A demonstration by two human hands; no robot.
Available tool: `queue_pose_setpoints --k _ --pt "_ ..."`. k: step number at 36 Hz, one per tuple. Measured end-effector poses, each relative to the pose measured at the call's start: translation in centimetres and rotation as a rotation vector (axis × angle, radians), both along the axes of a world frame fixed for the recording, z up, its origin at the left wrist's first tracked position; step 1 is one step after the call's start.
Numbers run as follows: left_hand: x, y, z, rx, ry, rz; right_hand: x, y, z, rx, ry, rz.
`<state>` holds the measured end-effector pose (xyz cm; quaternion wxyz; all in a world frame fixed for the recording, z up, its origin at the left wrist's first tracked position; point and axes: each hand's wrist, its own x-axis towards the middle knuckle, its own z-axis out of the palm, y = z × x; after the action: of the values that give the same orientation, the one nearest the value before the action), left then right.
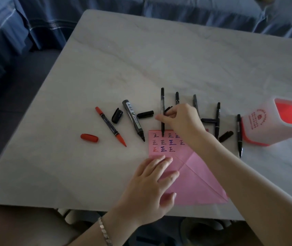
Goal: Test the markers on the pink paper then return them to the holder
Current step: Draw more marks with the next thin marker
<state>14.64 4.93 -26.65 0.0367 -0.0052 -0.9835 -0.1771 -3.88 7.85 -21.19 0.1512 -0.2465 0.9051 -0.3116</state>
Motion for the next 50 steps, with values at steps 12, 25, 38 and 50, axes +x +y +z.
queue_pose_setpoints --k 12,25,38,50 --pt "0.0 0.1 -0.1 0.056 0.003 -0.006 -2.0 2.2 -0.5 0.137 0.120 -0.145" --pt "0.0 0.1 0.0 0.065 -0.011 -0.004 -1.1 4.2 1.0 -0.313 -0.456 -0.304" --pt "0.0 0.1 -0.3 0.056 0.001 -0.007 4.7 9.1 -0.7 -0.655 -0.062 -0.281" --pt "0.0 0.1 -0.2 0.109 0.006 0.011 6.1 7.4 -3.9 -0.575 0.074 -0.361"
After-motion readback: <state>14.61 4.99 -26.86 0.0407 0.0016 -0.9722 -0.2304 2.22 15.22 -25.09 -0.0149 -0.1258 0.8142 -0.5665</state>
